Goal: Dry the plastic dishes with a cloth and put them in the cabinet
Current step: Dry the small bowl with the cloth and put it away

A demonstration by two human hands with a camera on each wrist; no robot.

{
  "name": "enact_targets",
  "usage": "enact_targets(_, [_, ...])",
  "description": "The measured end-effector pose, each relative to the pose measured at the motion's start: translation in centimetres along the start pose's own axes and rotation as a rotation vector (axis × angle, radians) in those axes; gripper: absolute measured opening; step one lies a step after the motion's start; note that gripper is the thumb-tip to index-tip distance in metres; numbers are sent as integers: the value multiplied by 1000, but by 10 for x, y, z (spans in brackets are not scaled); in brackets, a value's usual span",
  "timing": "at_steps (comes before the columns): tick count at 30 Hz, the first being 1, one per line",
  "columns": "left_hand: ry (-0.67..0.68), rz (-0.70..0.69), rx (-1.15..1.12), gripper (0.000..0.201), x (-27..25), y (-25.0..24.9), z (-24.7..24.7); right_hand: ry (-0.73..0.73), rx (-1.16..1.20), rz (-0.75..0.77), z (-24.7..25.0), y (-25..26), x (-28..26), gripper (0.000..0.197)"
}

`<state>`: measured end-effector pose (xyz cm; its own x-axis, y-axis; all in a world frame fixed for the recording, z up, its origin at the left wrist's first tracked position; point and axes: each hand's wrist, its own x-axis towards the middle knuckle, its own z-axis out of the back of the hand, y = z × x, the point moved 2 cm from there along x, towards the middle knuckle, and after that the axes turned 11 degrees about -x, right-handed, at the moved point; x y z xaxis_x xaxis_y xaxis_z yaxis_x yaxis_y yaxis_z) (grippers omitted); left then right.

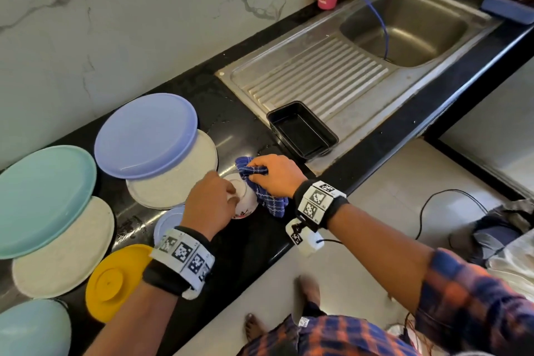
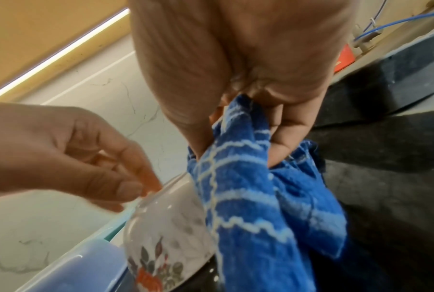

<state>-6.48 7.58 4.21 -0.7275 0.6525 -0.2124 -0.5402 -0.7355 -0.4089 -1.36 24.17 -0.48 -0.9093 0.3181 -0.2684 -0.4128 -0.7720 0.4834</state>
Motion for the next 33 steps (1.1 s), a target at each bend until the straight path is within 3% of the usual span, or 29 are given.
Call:
enact_targets(3, [121, -113, 2, 37, 12, 4, 7, -15, 40, 1, -1, -1, -3, 31])
enact_targets(7, [247, -138, 92, 47, 17, 8, 7, -86, 96, -26, -4, 5, -20, 21])
enact_targets(14, [240, -78, 14, 37, 19, 5, 6, -187, 219, -12, -40, 31, -82, 13])
enact_targets(19, [158, 47, 47, 49, 18, 8, 3, -189, 223, -97, -19, 24, -41, 15])
enact_targets(24, [106, 109, 41, 42, 8, 4, -9, -57, 119, -77, 0, 13, 3, 27])
enact_targets(29, [141, 119, -49, 43, 7, 13, -4, -207, 162, -27, -27, 24, -56, 17])
enact_targets(33, [184, 92, 17, 52, 7, 19, -6, -196, 183, 8, -51, 41, -82, 15])
